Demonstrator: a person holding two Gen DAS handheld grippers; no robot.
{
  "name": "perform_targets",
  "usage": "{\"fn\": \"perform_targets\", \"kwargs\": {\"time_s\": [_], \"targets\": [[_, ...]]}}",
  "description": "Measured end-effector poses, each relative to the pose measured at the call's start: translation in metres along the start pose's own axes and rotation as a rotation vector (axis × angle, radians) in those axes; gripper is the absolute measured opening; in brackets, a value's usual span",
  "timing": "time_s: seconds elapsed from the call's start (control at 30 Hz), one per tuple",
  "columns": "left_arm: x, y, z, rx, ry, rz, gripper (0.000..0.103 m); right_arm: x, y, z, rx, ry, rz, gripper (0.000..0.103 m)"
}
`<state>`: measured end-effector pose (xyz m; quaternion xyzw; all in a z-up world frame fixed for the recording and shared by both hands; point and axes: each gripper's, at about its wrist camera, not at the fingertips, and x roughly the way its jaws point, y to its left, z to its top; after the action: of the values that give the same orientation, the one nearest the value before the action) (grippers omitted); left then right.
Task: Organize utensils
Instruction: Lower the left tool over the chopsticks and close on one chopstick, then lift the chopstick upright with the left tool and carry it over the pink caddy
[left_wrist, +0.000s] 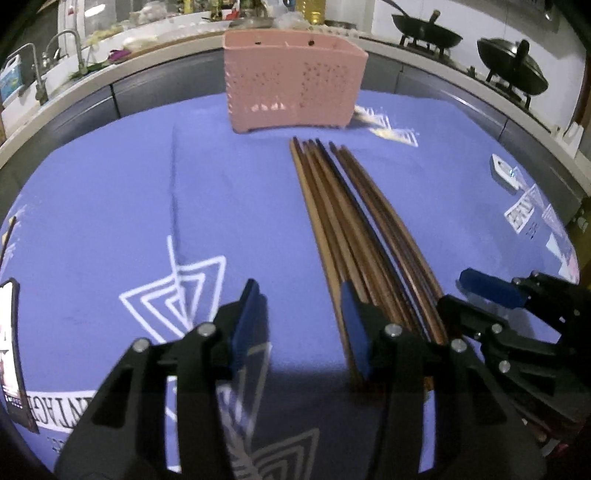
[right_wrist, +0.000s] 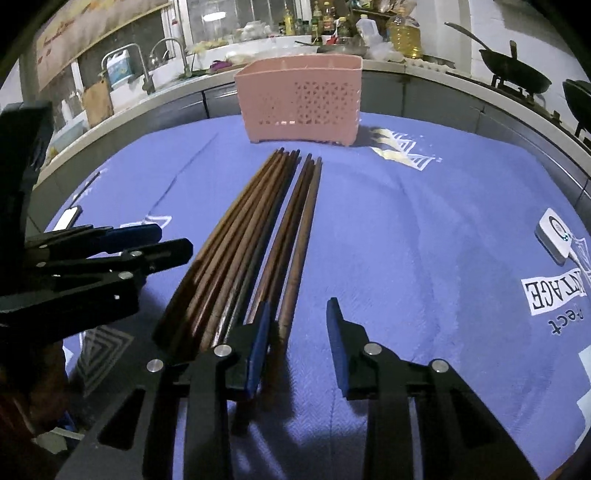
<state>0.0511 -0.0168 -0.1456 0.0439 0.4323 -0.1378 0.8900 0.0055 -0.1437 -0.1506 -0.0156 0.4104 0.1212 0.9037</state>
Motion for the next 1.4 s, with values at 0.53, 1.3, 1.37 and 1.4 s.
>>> {"fn": "perform_targets", "kwargs": {"time_s": [0.53,1.3,1.37,1.4], "targets": [[0.015,-0.013,0.009,0.037,0.017,0.062,0.044,0.008,0.000,0.001,-0.057,-0.015,-0.053,0.029],[0.055,0.010,0.070,0.123,0.048,0.039,0.041,0.069,-0.038,0.101,-0.083,0.148,0.069,0.029],[0.064,0.010,0.082,0.129,0.048,0.015,0.041,0.077,-0.038,0.113,-0.094,0.162,0.086,0.029],[0.067,0.009,0.086,0.139,0.040,0.010,0.035,0.081,-0.038,0.119,-0.109,0.166,0.093,0.029]]}}
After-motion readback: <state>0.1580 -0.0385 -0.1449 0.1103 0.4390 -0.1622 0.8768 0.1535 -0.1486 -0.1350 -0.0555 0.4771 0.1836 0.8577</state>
